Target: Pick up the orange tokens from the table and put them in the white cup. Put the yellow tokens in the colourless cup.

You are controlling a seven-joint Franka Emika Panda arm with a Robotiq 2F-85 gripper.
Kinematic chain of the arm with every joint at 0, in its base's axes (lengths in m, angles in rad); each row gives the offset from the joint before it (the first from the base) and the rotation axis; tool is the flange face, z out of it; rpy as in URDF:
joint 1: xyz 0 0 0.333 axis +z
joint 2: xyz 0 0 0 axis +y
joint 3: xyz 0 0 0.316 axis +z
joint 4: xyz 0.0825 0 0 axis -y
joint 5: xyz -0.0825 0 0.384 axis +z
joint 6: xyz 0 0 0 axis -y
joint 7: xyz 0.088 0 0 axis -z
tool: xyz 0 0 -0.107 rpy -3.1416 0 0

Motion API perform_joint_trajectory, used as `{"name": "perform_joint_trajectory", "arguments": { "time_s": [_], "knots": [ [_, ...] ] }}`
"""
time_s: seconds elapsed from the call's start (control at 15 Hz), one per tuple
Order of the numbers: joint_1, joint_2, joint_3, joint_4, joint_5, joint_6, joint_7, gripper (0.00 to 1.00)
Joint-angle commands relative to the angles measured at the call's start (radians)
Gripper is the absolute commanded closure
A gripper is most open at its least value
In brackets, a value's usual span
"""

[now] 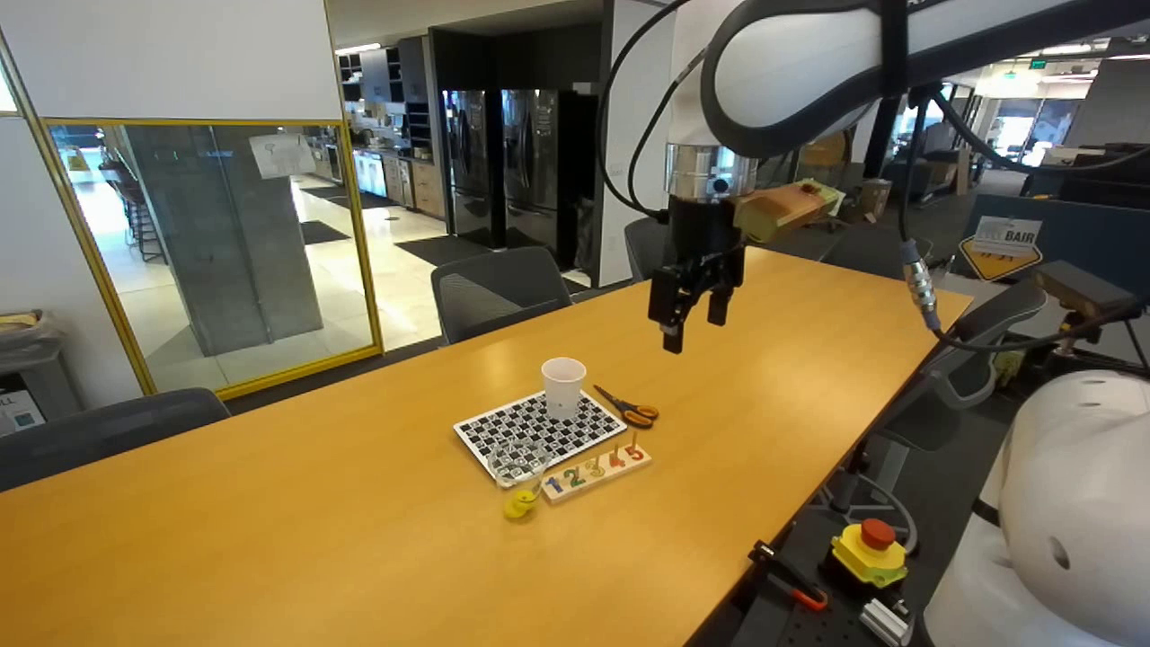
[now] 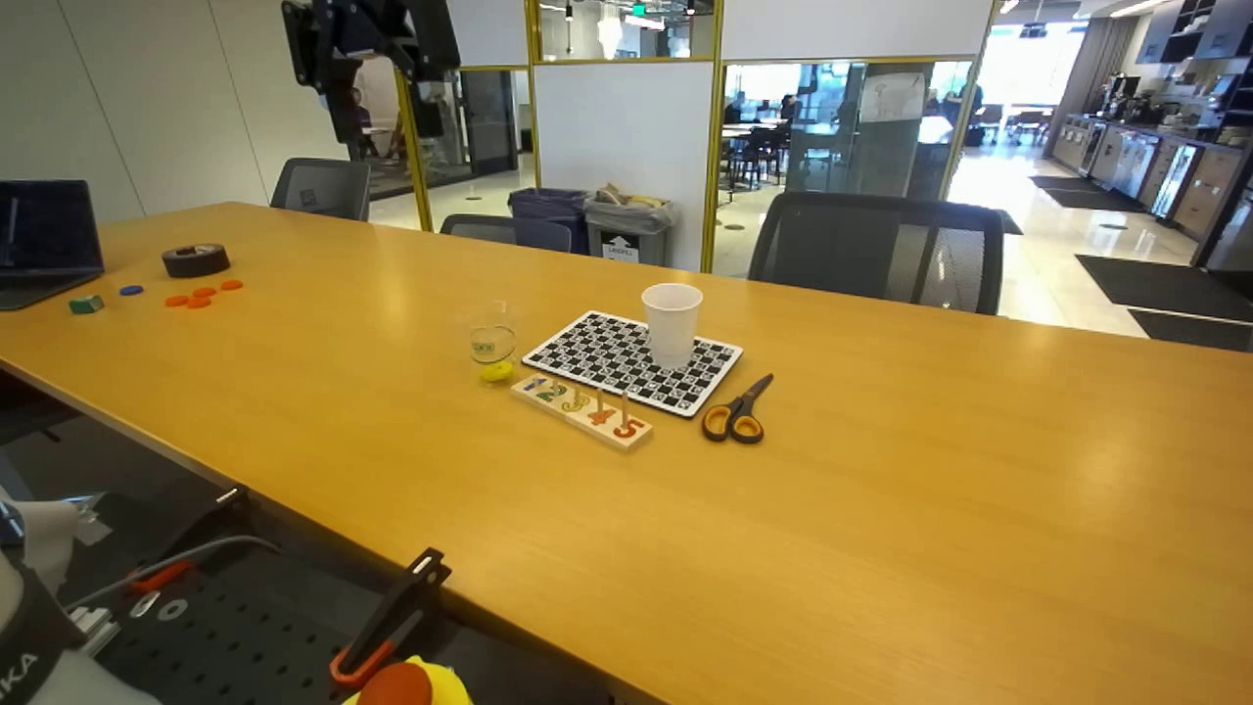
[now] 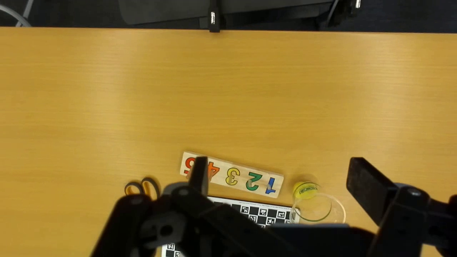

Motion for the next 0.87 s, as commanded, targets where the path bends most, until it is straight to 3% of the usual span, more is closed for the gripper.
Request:
{"name": "perform_joint_trajectory", "arguments": {
  "time_s": [0.0, 0.4, 0.8],
  "knots": [
    [0.001, 0.011, -0.051, 0.012, 0.017, -0.017, -0.066, 0.00],
    [-0.003, 0.046, -0.111, 0.017, 0.020, -0.004, -0.156, 0.00],
    [-0.011, 0.053, -0.103, 0.002, 0.009, -0.007, -0.142, 0.00]
  ]
}}
